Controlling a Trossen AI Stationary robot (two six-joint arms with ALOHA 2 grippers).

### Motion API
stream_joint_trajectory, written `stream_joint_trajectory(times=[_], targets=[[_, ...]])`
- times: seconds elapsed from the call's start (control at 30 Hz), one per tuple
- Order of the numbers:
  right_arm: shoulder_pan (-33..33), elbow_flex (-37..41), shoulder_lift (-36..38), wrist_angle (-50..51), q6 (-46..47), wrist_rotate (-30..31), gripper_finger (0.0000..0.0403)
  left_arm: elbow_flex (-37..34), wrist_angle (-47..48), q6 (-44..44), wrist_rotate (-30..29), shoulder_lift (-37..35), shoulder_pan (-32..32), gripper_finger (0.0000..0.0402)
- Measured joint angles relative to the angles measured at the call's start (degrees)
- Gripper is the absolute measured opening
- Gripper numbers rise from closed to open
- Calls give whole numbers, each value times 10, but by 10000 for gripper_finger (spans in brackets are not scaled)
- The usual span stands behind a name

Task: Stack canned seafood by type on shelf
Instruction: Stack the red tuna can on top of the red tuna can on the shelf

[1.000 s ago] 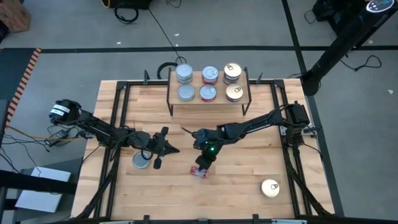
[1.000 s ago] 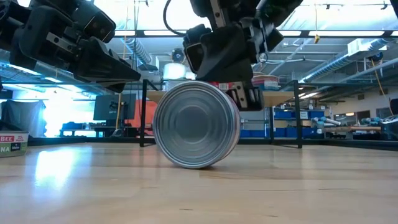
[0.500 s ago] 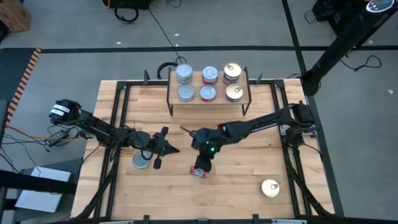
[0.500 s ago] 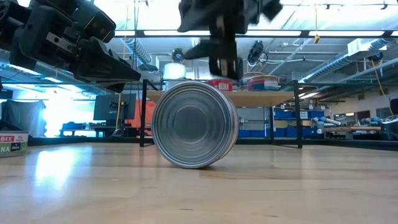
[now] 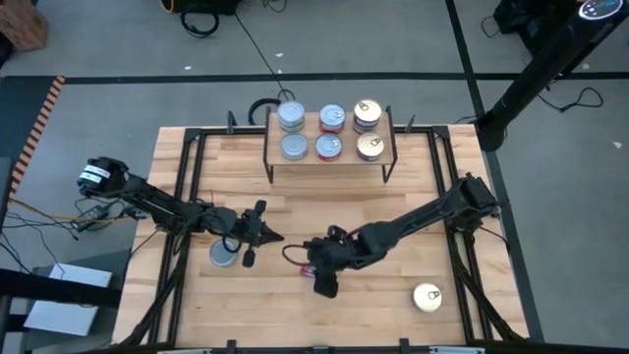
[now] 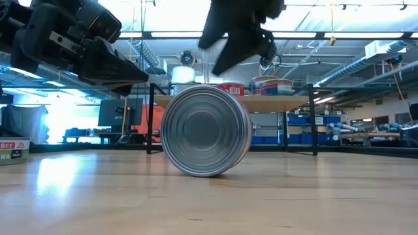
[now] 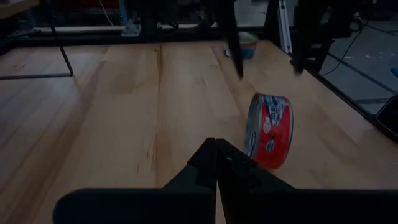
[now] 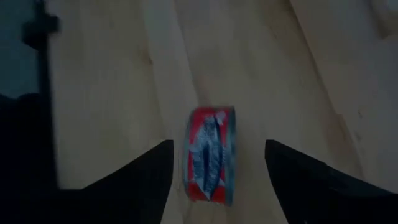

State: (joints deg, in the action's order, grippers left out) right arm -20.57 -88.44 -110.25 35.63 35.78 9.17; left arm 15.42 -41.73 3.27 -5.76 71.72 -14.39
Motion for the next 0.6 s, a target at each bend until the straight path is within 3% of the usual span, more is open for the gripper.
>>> stream_joint_trajectory(times=[0.6], targets=[[-8,-5,-47,2,0,2,261,0,4,-2,0,0,0,10]])
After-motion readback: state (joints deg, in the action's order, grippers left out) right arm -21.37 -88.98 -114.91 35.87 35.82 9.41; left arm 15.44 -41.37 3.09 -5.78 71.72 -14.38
